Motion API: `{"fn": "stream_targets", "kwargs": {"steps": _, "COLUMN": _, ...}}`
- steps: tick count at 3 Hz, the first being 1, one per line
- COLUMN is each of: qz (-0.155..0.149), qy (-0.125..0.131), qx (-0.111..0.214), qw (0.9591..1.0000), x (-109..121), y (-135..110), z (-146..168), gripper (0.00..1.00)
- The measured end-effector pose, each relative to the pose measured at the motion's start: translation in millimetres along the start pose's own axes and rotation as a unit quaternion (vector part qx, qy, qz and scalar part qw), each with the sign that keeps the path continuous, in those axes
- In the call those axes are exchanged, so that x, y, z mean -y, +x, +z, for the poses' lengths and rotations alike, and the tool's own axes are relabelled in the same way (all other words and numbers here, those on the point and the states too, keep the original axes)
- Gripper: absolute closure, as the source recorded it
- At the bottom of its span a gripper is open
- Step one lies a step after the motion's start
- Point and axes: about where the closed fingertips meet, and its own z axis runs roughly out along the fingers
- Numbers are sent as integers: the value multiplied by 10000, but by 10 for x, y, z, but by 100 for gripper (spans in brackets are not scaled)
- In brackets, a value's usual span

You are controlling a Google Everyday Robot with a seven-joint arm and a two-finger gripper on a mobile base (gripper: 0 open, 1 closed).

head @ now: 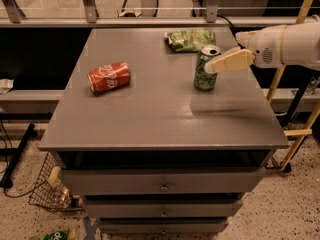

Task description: Knock green can over

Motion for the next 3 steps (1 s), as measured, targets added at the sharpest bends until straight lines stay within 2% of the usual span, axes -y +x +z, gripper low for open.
{"fn": "stream_targets", "kwargs": {"steps": 1, "qz": -4, "qy": -109, "qx": -74, "qw": 9999, "x": -32, "y": -76, "z": 230, "gripper": 0}}
{"fn": "stream_targets", "kwargs": {"steps": 2, "qz": 21, "qy": -196, "qx": -147, "qw": 9997, "x": -59, "y": -74, "z": 414, "gripper": 18}}
{"fn": "stream_targets", "kwargs": {"steps": 3, "qz": -74, "qy": -328, "qx": -240, "qw": 9991, "x": -150, "y": -86, "z": 571, "gripper": 41}}
